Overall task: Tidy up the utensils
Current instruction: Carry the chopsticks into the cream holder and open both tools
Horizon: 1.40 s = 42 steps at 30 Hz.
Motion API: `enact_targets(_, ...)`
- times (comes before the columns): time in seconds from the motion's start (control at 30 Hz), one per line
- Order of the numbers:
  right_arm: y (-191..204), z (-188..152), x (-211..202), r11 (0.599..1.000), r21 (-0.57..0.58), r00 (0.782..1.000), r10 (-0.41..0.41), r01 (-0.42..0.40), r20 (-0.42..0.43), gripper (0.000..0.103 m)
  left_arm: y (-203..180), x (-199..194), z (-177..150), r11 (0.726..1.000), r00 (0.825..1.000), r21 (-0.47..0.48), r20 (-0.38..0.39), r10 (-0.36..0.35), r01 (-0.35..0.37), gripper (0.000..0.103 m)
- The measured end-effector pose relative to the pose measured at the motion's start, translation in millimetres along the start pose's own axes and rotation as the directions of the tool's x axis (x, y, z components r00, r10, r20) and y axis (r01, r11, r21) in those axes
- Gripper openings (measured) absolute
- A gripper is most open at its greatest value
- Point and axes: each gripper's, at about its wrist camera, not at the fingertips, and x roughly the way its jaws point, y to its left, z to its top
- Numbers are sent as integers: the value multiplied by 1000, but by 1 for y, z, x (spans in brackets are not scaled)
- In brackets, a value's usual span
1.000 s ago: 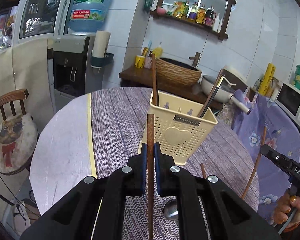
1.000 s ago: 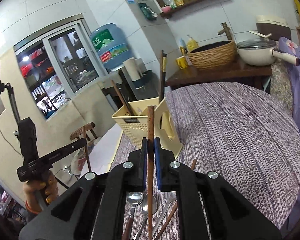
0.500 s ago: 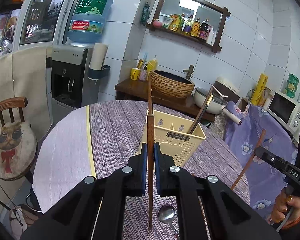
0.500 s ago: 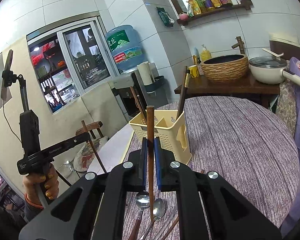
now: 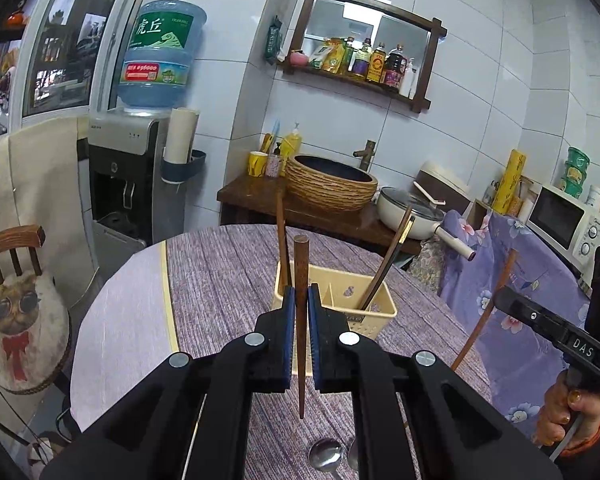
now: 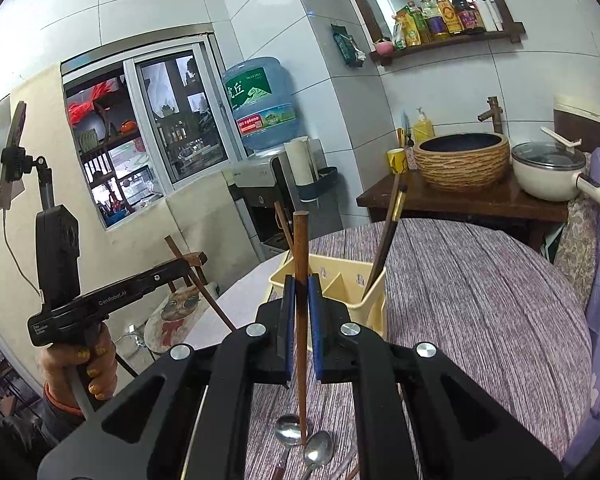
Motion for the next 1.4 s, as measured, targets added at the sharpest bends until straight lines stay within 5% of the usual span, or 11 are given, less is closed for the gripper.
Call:
enact_targets(0.3, 16, 77, 4, 999, -36, 995, 4, 0, 99, 8, -8, -14, 78, 998, 994, -17, 87, -61, 63, 7)
enact_targets(0.5, 20, 120, 19, 993, -63, 975, -82, 97, 207, 8, -5, 6, 123, 999, 991, -49, 131, -8, 15, 7)
enact_targets(0.9, -15, 64, 90, 980, -32, 976, -190, 194, 108, 8, 6, 89, 56, 997, 998, -46, -8, 60, -61, 7)
enact_targets(1.4, -38, 31, 109, 975, 29, 974, -220, 219, 45, 8, 12, 119, 22, 996, 992, -57, -107, 67, -73, 7)
